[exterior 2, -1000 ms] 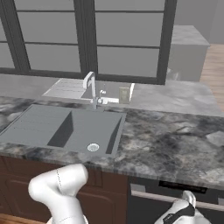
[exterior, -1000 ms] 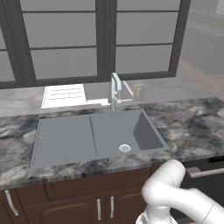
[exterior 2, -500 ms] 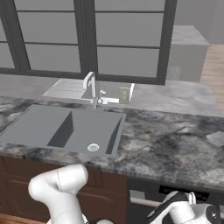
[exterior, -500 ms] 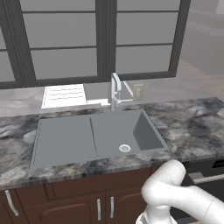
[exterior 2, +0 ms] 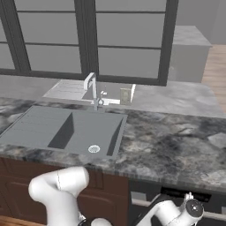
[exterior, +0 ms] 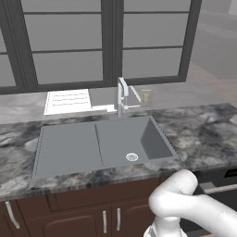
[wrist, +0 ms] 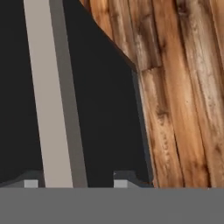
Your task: Open the dishwasher door and pull out the top rack.
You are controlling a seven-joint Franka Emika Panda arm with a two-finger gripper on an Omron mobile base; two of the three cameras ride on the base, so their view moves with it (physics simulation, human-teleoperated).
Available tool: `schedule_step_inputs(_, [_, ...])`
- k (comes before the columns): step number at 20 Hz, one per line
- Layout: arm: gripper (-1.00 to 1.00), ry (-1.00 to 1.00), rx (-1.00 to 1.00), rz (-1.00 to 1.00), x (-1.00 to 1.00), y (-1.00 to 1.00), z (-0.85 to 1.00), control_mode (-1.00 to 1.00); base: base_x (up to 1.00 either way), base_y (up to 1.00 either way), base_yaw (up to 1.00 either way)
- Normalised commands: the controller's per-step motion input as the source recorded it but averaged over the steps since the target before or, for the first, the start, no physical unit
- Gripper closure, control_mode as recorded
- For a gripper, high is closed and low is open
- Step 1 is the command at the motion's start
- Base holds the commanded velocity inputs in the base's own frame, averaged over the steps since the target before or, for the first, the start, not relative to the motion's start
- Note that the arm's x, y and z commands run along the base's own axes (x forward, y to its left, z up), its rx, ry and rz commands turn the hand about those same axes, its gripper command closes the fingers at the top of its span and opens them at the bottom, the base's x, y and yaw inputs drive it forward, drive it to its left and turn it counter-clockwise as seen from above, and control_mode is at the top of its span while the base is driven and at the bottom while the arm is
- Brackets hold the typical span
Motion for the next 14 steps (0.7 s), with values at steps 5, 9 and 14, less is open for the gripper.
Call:
schedule_step_inputs(5, [1.00, 0.49, -0.08, 0.00, -1.00, -0.32, -1.00, -1.00, 0.00, 0.00, 0.00])
schedule_step_inputs(9, [1.00, 0.49, -0.06, 0.00, -1.00, -0.36, -1.00, -1.00, 0.00, 0.00, 0.00])
schedule_step_inputs(14, [1.00, 0.51, -0.04, 0.00, -1.00, -0.37, -1.00, -1.00, 0.00, 0.00, 0.00])
